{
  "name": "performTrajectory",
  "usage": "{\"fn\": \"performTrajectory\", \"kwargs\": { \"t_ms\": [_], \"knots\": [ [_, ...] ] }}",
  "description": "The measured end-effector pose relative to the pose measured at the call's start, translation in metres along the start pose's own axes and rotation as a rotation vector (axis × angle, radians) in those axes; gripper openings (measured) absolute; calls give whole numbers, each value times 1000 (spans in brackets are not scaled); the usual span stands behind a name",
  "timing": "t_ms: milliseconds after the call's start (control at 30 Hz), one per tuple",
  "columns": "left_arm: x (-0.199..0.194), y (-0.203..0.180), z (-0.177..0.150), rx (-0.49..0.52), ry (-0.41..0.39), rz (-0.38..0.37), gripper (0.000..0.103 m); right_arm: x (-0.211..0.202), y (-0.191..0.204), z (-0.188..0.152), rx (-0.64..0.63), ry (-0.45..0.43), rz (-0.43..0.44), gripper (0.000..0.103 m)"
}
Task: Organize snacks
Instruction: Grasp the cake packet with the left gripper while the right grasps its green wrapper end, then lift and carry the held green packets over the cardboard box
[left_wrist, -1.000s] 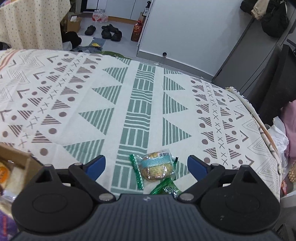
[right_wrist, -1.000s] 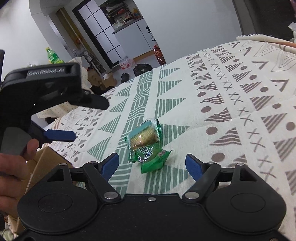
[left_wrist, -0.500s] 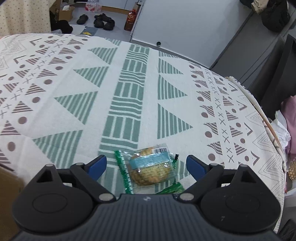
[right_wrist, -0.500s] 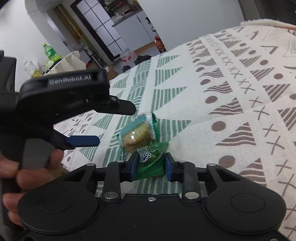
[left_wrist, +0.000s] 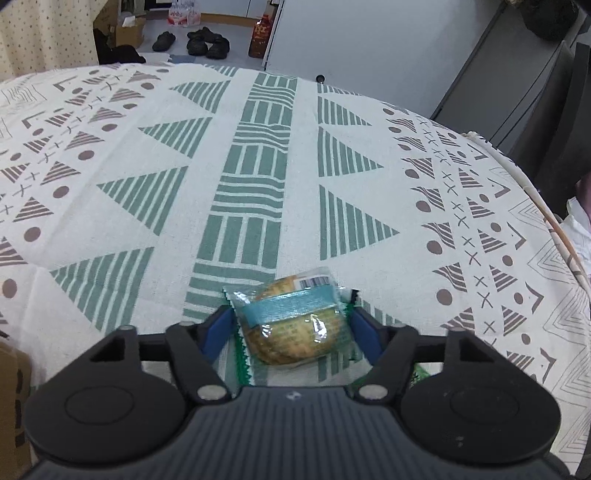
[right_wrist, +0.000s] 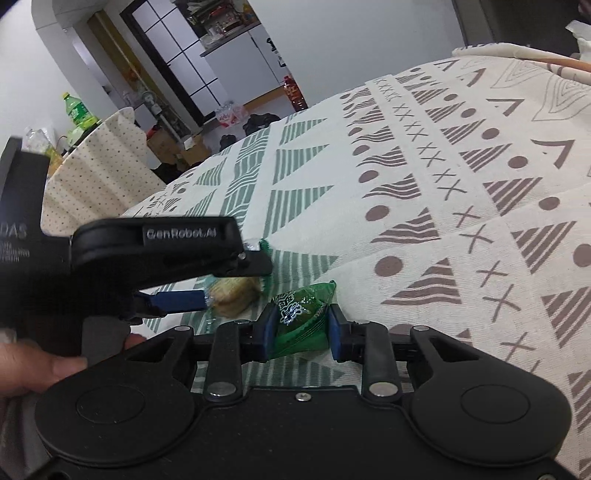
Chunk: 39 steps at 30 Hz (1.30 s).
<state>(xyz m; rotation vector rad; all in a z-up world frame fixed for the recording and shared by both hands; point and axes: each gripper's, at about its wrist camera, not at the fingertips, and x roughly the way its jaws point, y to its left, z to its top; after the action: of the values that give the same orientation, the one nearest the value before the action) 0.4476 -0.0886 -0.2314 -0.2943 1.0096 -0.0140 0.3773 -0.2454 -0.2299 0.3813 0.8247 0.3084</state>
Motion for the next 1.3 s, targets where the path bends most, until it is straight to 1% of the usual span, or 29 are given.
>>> {"fn": "performTrajectory", "kwargs": {
  "t_ms": [100, 167, 400, 667, 900, 1067, 1167, 1300],
  "knots": [
    [-5, 0, -3, -4, -7, -4, 60, -2, 0, 1, 11, -5, -19, 28],
    [-11, 0, -5, -6, -10, -1, 54, -4, 0, 0, 13, -13, -34, 28],
    [-41, 0, -12, -7, -43, -12, 54, -17, -3, -2, 56, -26, -49, 28],
    [-87, -2, -17, 2, -103, -30, 54, -49, 12, -5, 23, -61, -61, 28],
    [-134, 11, -34, -60, -139, -46, 54, -78, 33, -4, -15, -100, -63, 28],
    [-164, 28, -48, -113, -160, -51, 54, -100, 43, -11, -18, -116, -69, 28],
    [-179, 35, -53, -120, -178, -46, 54, -112, 48, -13, -13, -127, -69, 28],
    [-200, 40, -58, -130, -206, -59, 54, -127, 58, -13, -21, -144, -62, 28]
  ]
}}
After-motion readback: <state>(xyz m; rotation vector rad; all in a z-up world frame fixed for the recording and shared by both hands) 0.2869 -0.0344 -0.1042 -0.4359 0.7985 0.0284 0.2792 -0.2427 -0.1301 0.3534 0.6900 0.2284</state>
